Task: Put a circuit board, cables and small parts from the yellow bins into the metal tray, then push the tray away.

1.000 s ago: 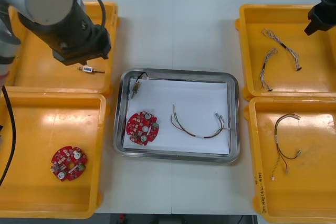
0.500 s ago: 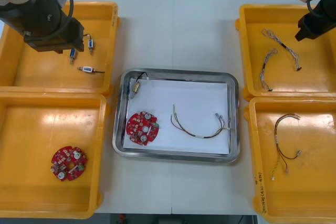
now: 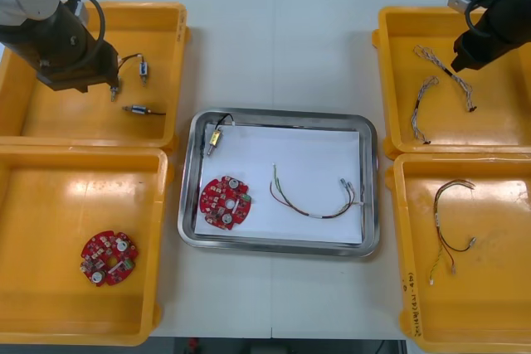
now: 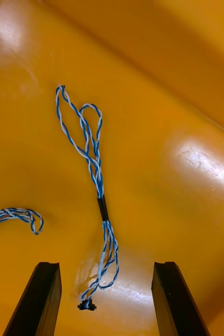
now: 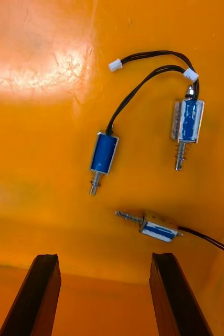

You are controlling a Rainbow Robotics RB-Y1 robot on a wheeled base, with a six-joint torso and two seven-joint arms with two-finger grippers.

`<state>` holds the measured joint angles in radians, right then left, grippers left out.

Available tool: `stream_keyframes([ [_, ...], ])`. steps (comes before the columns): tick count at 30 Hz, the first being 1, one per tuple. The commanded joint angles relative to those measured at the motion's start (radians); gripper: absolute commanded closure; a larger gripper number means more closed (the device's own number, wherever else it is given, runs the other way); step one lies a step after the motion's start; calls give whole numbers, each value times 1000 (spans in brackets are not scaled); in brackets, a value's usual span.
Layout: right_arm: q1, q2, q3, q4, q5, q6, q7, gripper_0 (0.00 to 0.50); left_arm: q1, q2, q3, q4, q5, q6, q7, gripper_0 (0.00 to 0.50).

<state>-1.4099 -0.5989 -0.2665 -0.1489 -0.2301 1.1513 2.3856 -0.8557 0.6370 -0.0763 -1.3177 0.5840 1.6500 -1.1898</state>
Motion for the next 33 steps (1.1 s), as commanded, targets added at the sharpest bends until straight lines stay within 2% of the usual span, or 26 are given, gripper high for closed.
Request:
stream_keyframes([
  [1, -11, 5, -19, -11, 3, -27, -5, 0, -98, 21, 20, 83, -24, -49, -163, 0],
  [12, 28, 5, -20, -11, -31, -77, -5, 0, -172, -14, -22, 282, -62, -193, -175, 0],
  [17, 57, 4, -20, -11, -69, -104, -2, 0, -195, -37, -42, 370, -72, -263, -180, 0],
  [20, 66, 4, -20, -11, -74, -110, -5, 0, -198, -51, -42, 396, -75, -300, -178, 0],
  [33, 121, 4, -22, -11, -120, -179, 14, 0, -197, -74, -102, 440, -66, -343, -159, 0],
])
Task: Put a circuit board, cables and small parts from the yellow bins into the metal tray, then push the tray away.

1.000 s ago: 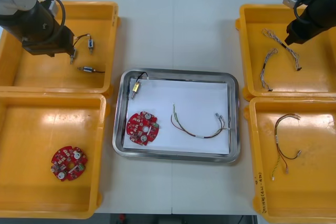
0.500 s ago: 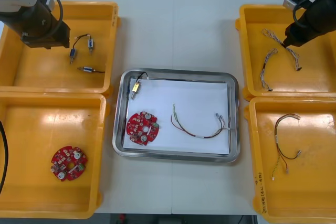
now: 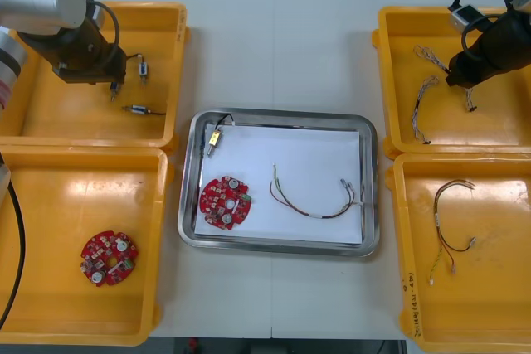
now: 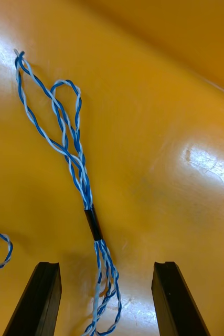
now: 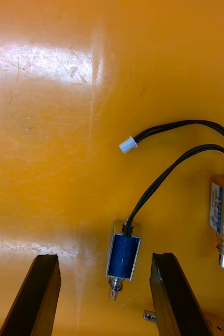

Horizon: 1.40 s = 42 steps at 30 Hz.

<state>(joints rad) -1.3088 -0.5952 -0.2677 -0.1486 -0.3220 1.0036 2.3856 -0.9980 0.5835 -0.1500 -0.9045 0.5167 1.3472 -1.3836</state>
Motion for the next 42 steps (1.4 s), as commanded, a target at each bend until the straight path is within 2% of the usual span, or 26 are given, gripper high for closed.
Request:
stream_keyframes([
  [1, 22, 0, -22, -11, -28, -34, 15, 0, -54, -21, -30, 32, 2, -46, 35, 0],
  [7, 33, 0, -22, -11, -32, -42, 18, 0, -54, -28, -33, 58, 2, -80, 37, 0],
  [17, 60, 3, -22, -11, -80, -59, 20, 0, -28, -30, -68, 56, 13, -128, 49, 0],
  [18, 60, 2, -22, -11, -80, -59, 20, 0, -28, -30, -68, 58, 13, -128, 49, 197],
  [19, 60, 2, -22, -11, -80, -59, 20, 0, -28, -30, -68, 58, 14, -128, 49, 312],
  [20, 60, 2, -22, -11, -78, -59, 20, 0, -28, -30, -68, 56, 14, -123, 51, 495],
  [24, 60, 2, -21, -11, -75, -59, 23, 0, -28, -28, -65, 52, 11, -118, 57, 500],
  [25, 60, 2, -19, -11, -72, -57, 26, 55, -28, -28, -62, 45, 8, -112, 58, 500],
  [26, 60, 2, -21, -11, -72, -57, 26, 89, -28, -25, -59, 41, 8, -108, 57, 500],
  [28, 60, 2, -19, -11, -65, -59, 33, 285, -27, -17, -48, 18, 5, -75, 58, 500],
  [29, 60, 2, -19, -11, -63, -57, 33, 336, -28, -16, -43, 10, 3, -63, 58, 500],
  [30, 66, 2, -19, -11, -61, -59, 37, 425, -28, -10, -36, -7, 6, -39, 58, 500],
  [32, 68, 2, -19, -11, -61, -59, 41, 500, -27, 1, -26, -31, 10, 1, 58, 500],
  [39, 69, -3, -19, -14, -60, -59, 63, 500, -27, 21, 12, -140, 10, 135, 78, 500],
  [42, 69, -5, -16, -46, -55, -26, 66, 500, -16, 27, 36, -192, 11, 182, 84, 499],
])
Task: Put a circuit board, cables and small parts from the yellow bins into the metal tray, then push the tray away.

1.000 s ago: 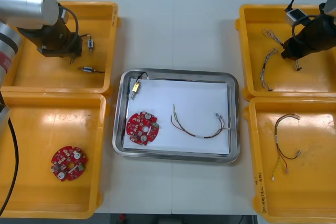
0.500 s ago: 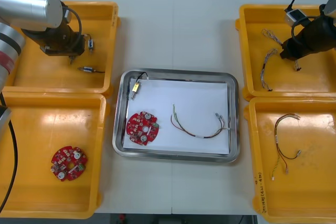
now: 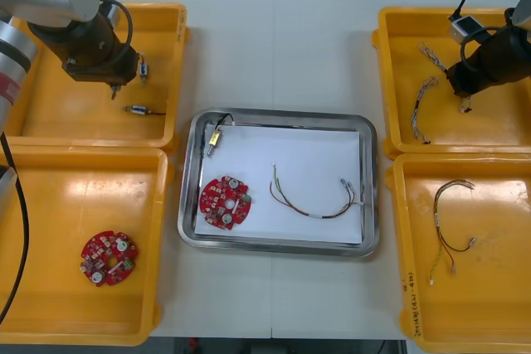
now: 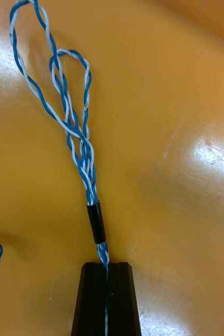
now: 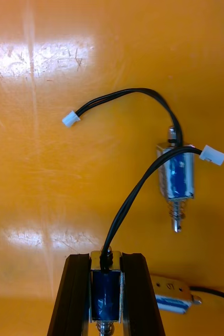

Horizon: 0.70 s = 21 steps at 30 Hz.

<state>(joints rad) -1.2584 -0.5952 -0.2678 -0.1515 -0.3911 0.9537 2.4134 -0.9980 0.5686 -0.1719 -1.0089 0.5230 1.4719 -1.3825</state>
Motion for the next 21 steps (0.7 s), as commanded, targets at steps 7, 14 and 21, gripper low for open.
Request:
stream_keyframes([
  [7, 20, -20, -16, -197, 63, 229, 13, 500, 56, 56, 77, -269, 3, 154, 120, 499],
  [14, 19, -40, -24, -307, 64, 390, -5, 500, 102, 59, 95, -409, 8, 245, 168, 500],
  [21, 20, -41, -22, -484, 83, 599, -51, 500, 157, 57, 109, -551, 32, 295, 234, 500],
])
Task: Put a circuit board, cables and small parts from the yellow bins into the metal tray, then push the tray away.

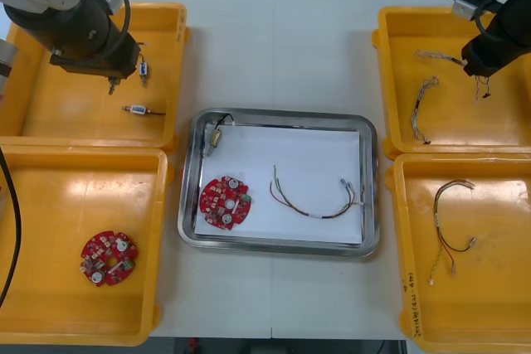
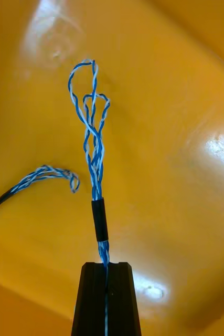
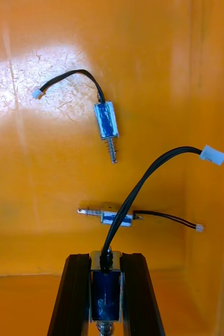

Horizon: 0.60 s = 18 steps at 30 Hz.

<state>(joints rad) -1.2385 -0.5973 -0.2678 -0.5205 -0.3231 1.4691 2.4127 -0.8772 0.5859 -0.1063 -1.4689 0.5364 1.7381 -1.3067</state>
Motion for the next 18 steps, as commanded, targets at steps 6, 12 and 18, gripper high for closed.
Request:
stream_keyframes([
  [6, 1, -30, -14, -280, 16, 293, -116, 500, 93, 34, 53, -212, 19, 72, 185, 499],
  [12, 8, -30, -8, -431, 16, 451, -124, 500, 100, 17, 60, -271, 19, 110, 208, 499],
  [18, 51, -30, 1, -636, 1, 451, -135, 500, 101, 6, 65, -298, 20, 123, 230, 499],
])
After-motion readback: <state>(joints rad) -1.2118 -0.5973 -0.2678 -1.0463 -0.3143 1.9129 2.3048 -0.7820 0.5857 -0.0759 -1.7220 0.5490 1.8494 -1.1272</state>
